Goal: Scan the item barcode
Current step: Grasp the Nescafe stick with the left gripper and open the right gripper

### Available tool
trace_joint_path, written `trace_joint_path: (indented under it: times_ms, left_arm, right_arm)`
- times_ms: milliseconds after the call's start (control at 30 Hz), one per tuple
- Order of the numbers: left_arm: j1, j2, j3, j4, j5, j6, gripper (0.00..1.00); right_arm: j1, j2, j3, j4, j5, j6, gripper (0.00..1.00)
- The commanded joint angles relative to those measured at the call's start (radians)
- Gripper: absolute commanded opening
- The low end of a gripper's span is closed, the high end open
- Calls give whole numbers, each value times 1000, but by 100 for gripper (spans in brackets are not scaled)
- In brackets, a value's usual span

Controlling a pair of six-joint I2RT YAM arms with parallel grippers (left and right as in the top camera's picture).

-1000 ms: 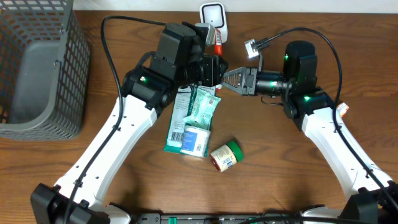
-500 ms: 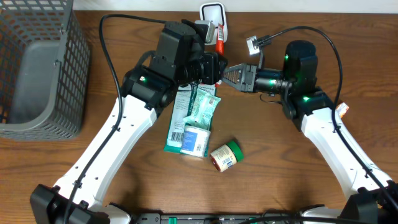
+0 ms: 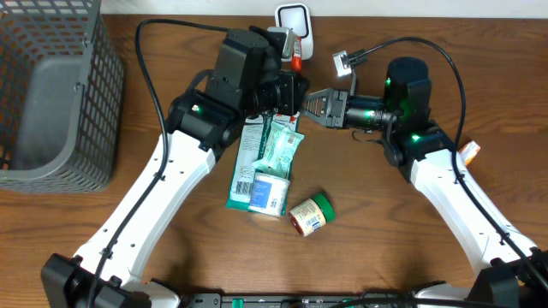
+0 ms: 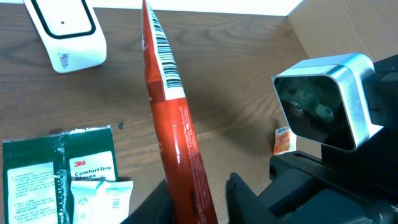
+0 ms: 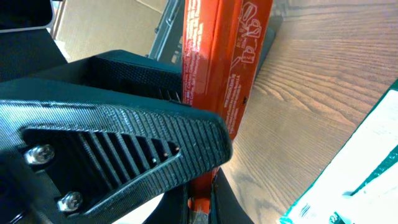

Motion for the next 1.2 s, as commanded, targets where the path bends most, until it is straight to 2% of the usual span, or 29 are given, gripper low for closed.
trace_joint_path:
  times_ms: [0,167,233,367,500,533,667,767,833,967,1033,1167]
  left_arm:
    - [-18,17,-5,-32,41,24,25]
    - [-18,17,-5,-39,41,23,25]
    - [-18,17,-5,-46,41,23,36]
    - [-18,17,-5,-50,41,23,34]
    - [-18,17,-5,-50,41,24,19]
    - [-18,17,-5,-50,41,24,10]
    - [-18,17,-5,-40,40,26,7]
    - [-18,16,-5,-41,41,55,7]
    - [-18,14,-5,-48,41,77,7]
    - [-16,13,-5,-69,41,114,7]
    - [-16,13,-4,-93,40,167,7]
    - [-16,13,24,-193,-12,269,7]
  right_arm:
    - [11,-21,27,49,-1,26,1]
    - [11,-21,27,66,0,33,1]
    - [11,-21,27,79,0,36,1]
    - [11,-21,27,101,0,51,1]
    - [11,-21,27,106,0,51,1]
    - [11,-21,27,106,0,51,1]
    - [10,-21,27,108,-2,51,1]
    - [2,-21,27,122,-18,51,10]
    - [-13,-21,27,142,-45,51,27]
    - [-54,-21,27,155,-106,50,49]
    - [-85,-21,27,156,-146,50,53]
    - [-155,-21,27,155,-213,50,55]
